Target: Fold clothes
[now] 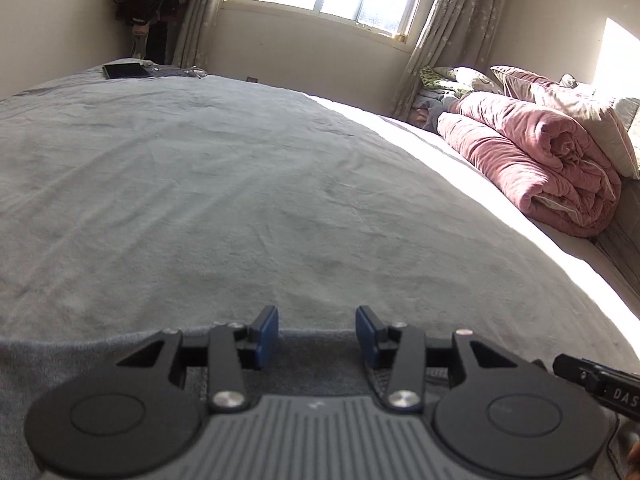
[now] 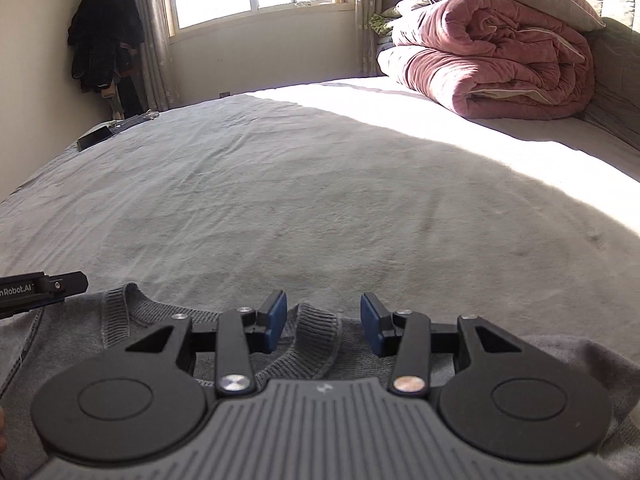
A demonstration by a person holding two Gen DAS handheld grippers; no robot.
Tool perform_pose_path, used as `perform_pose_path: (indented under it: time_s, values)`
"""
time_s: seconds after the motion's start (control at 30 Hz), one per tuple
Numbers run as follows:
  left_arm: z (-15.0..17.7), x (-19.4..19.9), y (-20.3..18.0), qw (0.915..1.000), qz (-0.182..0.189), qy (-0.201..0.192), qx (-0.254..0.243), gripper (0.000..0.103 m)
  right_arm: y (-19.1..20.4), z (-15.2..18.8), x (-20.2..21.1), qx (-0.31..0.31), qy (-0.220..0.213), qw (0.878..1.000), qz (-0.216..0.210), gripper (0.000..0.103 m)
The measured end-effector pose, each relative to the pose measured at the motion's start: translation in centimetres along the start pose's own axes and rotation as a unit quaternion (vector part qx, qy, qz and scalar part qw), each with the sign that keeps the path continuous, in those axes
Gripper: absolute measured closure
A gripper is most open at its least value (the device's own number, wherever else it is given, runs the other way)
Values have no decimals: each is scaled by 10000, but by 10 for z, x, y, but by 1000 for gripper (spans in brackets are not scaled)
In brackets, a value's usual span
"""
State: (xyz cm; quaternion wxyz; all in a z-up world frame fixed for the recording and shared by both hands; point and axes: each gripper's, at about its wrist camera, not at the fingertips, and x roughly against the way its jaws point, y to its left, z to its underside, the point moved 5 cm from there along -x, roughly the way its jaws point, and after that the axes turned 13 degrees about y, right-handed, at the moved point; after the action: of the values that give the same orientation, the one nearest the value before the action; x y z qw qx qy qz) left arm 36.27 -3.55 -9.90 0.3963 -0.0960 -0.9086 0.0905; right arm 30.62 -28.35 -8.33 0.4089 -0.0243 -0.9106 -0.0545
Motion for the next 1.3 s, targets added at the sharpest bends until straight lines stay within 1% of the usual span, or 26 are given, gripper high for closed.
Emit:
perform_pose_path:
  time_s: [0.13,0.23,0.33,0.47,0.57,0.6,0.67,0.7,0.73,0.77,0.8,0.83,0.87,0.93,1.03,1.07,1.1,1.13,1.17,1.2,1.23,1.3]
  values:
    - [3,-3,2,9990,-17,25,-449,52,-5,-2,3,161,177,9993,278,58]
    - [5,-10,-2,9974,160,138,-683,48,-9,-4,5,282,310,9979,486,58]
    - [7,-10,-7,9959,285,150,-844,46,-12,-5,6,404,438,9961,647,58]
    - [10,-14,-10,9948,306,207,-947,46,-14,3,-10,581,562,9960,388,58]
    - [11,-17,-10,9949,327,238,-929,48,-15,9,-22,713,655,9951,193,58]
    - [11,-17,-9,9950,318,232,-917,50,-15,12,-26,758,639,9950,139,57]
    - [11,-17,-8,9952,304,223,-905,57,-12,15,-30,936,497,9942,160,56]
    - [11,-18,-8,9951,310,218,-911,65,-11,14,-31,984,449,9940,170,57]
    - [11,-17,-9,9949,340,219,-919,78,-11,12,-30,931,405,9947,127,61]
    - [12,-17,-9,9950,343,215,-912,84,-12,13,-30,910,342,9952,65,68]
    - [12,-17,-9,9951,341,211,-902,98,-13,13,-30,895,288,9956,9,74]
    - [12,-17,-9,9952,338,206,-892,98,-12,13,-30,892,248,9957,-35,86]
    - [11,-14,-9,9958,294,116,-861,99,-12,12,-28,857,191,9961,-50,99]
    - [9,-8,-9,9966,189,-98,-791,100,-14,7,-22,687,-14,9976,35,100]
    - [3,9,-9,9948,172,-716,-703,100,-17,-2,-6,553,-554,9967,194,101]
    - [2,11,-9,9938,172,-856,-694,100,-18,-3,-5,540,-663,9961,214,101]
    - [2,10,-9,9934,154,-893,-708,100,-18,-5,-4,526,-773,9953,235,101]
    - [3,2,-10,9945,56,-737,-748,100,-18,-6,-6,531,-814,9949,259,101]
    - [4,-6,-11,9953,-55,-546,-793,100,-16,-5,-16,575,-677,9956,291,101]
    - [5,-17,-12,9961,-189,-271,-823,100,-14,-1,-29,621,-442,9966,322,101]
    - [4,-23,-12,9963,-243,-94,-822,100,-12,1,-40,673,-267,9967,374,100]
    - [4,-26,-9,9968,-222,-2,-766,99,-9,2,-47,778,-173,9954,533,100]
